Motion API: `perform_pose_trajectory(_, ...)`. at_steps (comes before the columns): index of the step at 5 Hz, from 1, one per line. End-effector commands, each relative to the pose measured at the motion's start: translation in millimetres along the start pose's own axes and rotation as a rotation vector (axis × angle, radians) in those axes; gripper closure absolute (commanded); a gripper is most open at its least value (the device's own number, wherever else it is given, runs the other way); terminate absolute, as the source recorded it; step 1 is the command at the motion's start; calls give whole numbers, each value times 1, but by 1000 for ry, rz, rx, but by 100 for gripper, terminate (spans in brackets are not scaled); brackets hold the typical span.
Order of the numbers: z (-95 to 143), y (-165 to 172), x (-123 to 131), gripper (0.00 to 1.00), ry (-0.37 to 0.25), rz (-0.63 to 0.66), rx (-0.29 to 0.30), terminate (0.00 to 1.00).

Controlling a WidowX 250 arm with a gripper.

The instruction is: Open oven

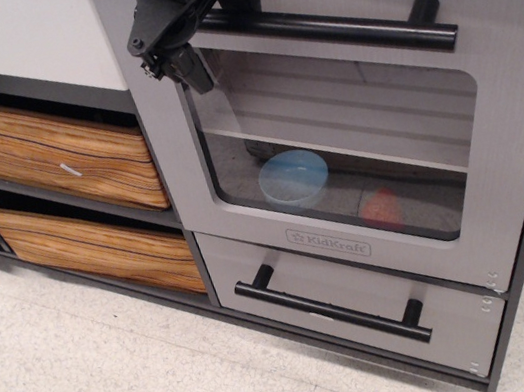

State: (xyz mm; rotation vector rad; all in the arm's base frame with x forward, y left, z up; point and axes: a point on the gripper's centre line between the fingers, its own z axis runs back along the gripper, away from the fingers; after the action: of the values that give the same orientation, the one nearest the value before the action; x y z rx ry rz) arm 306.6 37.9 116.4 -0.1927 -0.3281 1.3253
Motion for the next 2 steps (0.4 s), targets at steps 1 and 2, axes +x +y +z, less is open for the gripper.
perform_pose_trajectory(1, 34, 34, -3, 0, 62, -366, -3, 0)
perform_pose_trajectory(2, 60, 31, 6, 0, 44, -594, -50, 0)
